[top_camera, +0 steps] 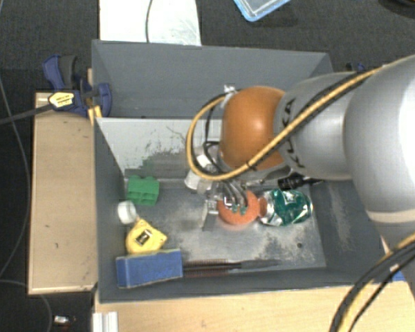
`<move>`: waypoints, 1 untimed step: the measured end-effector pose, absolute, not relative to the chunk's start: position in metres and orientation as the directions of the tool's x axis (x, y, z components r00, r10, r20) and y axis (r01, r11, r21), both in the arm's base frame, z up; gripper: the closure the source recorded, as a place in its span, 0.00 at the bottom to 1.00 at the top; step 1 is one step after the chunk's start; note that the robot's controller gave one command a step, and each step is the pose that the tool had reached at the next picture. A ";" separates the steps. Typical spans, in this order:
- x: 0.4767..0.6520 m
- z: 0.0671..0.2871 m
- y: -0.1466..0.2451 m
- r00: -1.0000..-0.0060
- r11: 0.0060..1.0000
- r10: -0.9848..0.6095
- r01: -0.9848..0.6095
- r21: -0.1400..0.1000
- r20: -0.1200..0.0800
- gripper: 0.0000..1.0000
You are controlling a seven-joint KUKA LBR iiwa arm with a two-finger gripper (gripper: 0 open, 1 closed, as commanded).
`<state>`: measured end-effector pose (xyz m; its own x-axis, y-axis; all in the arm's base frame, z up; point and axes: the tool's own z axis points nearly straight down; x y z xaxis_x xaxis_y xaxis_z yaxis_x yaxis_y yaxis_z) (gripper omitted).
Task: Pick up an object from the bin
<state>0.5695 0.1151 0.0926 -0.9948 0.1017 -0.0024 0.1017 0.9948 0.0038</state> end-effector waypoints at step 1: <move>0.577 0.085 0.169 -0.989 0.989 0.147 0.147 0.002 0.000 0.00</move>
Offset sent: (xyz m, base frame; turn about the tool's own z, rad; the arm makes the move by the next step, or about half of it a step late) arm 0.0196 -0.0946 0.0026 -0.0094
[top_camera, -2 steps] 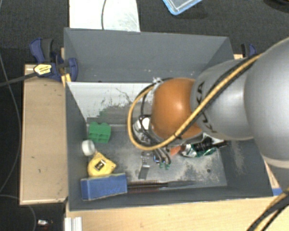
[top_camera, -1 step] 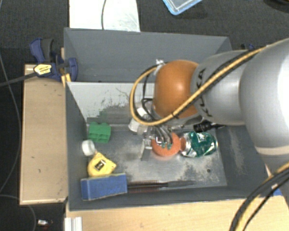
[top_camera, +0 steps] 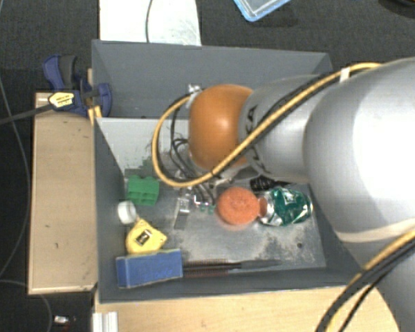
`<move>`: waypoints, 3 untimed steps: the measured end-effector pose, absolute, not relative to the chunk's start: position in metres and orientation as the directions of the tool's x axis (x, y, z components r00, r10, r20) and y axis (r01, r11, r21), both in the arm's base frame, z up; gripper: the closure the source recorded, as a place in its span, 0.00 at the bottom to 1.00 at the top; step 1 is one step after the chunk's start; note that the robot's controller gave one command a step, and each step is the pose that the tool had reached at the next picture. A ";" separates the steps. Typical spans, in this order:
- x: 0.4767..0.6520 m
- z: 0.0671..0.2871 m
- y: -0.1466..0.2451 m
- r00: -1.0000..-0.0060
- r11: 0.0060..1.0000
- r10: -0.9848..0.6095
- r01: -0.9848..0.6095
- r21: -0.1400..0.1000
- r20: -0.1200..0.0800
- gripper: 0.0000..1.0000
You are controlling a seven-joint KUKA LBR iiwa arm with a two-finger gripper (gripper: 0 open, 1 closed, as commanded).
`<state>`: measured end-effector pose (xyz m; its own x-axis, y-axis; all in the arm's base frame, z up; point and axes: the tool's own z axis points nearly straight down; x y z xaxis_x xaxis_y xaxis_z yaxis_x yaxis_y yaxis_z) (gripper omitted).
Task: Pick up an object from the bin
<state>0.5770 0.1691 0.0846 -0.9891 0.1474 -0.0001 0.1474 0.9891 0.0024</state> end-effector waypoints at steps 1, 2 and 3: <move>0.582 0.089 0.137 -0.992 0.992 0.129 0.129 0.005 -0.002 0.00; 0.582 0.089 0.066 -0.990 0.990 0.138 0.138 0.001 -0.001 0.00; 0.587 0.084 0.026 -0.997 0.997 -0.083 -0.083 0.001 -0.004 1.00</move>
Offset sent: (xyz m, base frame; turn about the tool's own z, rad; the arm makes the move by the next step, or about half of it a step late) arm 0.0002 -0.0392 -0.0019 0.0768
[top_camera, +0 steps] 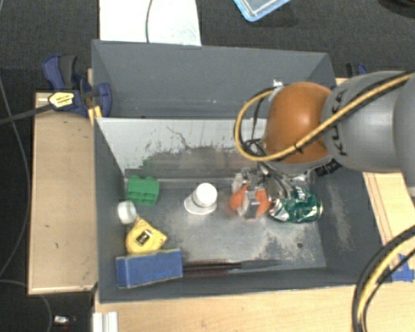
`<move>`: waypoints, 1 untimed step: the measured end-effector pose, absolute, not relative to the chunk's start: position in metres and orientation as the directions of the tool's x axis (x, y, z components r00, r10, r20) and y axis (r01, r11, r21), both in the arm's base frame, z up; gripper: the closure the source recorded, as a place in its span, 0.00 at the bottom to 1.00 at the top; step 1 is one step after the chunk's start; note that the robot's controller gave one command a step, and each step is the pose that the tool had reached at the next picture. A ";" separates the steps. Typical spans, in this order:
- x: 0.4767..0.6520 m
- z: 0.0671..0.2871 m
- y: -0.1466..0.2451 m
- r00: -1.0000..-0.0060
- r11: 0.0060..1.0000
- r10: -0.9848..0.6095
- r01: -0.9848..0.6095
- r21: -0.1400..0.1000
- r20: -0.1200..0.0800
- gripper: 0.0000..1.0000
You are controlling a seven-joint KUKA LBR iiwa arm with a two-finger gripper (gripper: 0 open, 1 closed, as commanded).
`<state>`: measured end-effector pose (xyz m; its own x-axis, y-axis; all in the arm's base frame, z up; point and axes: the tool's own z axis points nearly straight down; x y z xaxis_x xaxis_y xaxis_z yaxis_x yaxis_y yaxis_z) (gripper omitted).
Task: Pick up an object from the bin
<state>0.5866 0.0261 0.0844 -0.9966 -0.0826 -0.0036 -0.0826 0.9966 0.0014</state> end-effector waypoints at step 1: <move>0.587 0.084 0.026 -0.997 0.997 -0.082 -0.082 0.001 -0.004 1.00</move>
Offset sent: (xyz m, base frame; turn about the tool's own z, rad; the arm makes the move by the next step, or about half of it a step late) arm -0.0353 -0.0099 0.0121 -0.0559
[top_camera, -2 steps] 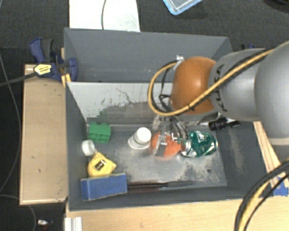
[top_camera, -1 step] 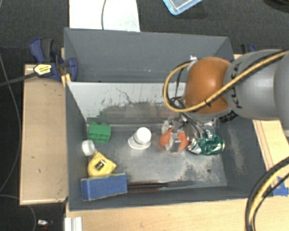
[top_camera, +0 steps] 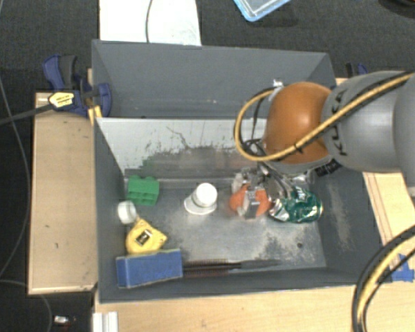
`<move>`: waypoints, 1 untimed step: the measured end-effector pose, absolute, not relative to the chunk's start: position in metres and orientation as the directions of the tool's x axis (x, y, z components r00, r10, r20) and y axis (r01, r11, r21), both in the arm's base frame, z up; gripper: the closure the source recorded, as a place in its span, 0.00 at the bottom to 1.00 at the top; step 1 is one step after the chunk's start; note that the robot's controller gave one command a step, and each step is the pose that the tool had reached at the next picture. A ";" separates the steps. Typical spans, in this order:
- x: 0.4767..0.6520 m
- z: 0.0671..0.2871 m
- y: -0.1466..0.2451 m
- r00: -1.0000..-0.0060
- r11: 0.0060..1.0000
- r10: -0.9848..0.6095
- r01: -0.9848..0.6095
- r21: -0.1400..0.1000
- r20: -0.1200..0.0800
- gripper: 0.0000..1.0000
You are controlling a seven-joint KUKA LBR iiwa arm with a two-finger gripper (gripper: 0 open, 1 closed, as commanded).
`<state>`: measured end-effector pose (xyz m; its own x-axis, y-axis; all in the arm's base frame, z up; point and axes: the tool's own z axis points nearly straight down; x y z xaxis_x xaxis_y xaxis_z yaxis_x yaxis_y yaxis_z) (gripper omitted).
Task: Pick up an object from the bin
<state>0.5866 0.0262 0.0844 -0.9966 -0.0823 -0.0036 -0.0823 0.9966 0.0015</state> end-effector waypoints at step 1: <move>0.559 0.094 0.018 -0.992 0.992 -0.127 -0.127 0.001 -0.005 1.00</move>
Offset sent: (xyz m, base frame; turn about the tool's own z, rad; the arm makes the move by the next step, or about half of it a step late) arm -0.0077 0.0100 0.1414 -0.0606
